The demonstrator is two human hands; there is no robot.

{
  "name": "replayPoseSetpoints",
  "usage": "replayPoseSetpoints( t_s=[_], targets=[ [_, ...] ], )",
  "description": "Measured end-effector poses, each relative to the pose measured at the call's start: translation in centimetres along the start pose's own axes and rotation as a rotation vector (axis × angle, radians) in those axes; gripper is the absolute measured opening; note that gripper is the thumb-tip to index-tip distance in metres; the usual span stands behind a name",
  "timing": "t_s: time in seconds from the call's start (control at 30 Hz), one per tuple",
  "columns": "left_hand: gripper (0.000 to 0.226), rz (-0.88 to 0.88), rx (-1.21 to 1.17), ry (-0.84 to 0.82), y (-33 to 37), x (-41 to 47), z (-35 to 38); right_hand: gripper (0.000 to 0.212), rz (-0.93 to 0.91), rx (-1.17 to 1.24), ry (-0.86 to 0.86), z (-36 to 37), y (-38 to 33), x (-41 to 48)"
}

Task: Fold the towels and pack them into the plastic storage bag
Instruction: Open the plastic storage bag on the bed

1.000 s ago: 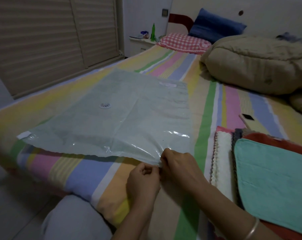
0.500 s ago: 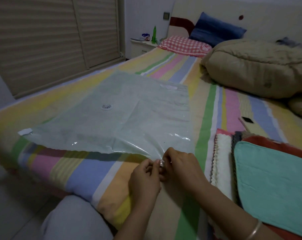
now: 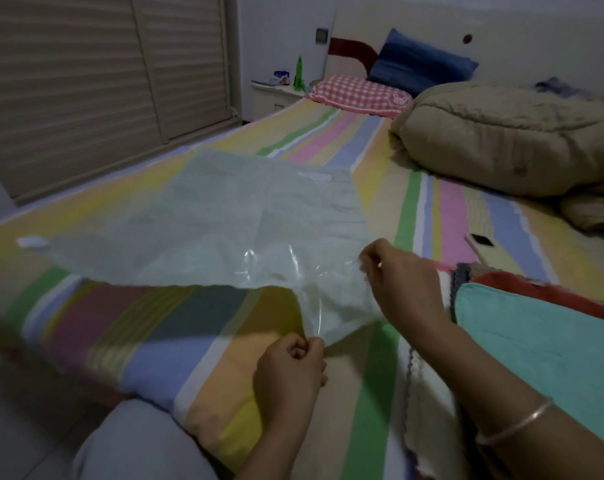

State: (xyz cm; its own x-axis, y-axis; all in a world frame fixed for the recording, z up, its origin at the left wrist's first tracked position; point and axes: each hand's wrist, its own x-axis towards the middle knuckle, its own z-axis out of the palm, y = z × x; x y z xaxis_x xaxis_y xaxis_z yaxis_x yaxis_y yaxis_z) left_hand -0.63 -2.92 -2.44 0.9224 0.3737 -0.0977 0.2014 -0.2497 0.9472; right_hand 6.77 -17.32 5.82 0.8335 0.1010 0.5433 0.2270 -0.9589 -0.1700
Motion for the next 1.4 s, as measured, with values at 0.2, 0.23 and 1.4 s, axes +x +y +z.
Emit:
replayPoseSetpoints(
  t_s=[0.2, 0.23, 1.4],
  targets=[
    [0.031, 0.006, 0.083, -0.023, 0.0, 0.0, 0.1, 0.015, -0.128, 0.080, -0.081, 0.6, -0.9, -4.0],
    [0.032, 0.007, 0.086, -0.022, 0.0, 0.0, 0.0, 0.018, -0.152, 0.087, -0.092, 0.5, -1.2, -4.4],
    [0.024, 0.071, 0.064, 0.338, 1.8, 3.5, -3.8, 0.029, -0.417, -0.187, 0.101, 3.0, -8.1, -0.6]
  ],
)
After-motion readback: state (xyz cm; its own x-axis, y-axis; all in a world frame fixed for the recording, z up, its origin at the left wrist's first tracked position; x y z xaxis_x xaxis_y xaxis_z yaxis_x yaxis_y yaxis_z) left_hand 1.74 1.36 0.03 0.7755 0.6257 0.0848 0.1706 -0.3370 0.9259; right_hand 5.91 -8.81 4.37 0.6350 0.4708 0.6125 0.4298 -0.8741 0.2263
